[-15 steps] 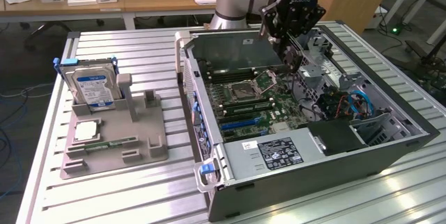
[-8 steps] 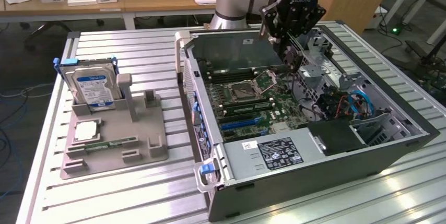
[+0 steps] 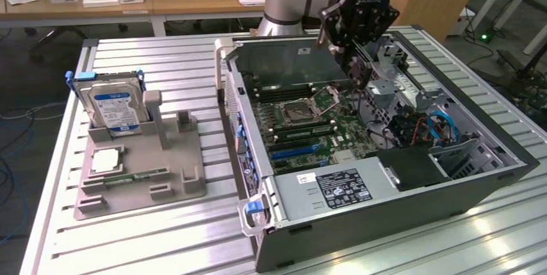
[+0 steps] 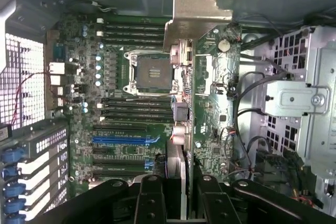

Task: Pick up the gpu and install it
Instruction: 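Insert the gpu into the slot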

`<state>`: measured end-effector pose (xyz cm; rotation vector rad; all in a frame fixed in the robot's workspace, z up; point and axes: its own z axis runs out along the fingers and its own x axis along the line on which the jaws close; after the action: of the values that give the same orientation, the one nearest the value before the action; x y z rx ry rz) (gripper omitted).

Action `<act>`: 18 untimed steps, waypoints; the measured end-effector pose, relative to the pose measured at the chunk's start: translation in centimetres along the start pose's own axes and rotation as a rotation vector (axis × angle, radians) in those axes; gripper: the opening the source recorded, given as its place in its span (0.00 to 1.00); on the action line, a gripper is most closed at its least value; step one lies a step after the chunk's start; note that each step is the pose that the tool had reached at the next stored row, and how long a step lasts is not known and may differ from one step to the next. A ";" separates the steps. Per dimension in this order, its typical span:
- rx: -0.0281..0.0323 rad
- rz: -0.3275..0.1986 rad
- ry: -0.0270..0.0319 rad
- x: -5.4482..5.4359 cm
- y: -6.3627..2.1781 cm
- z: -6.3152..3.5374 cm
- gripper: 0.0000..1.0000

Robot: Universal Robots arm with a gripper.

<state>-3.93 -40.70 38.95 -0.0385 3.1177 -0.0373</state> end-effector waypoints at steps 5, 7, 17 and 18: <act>-0.0019 -0.086 -0.0021 0.0 0.00 0.00 0.27; -0.0027 -0.122 -0.0029 0.0 0.00 0.00 0.27; -0.0068 -0.298 -0.0072 0.0 0.00 0.03 0.27; -0.0073 -0.316 -0.0077 0.0 0.00 0.04 0.27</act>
<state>-3.93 -40.71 38.91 -0.5289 3.0692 -0.0312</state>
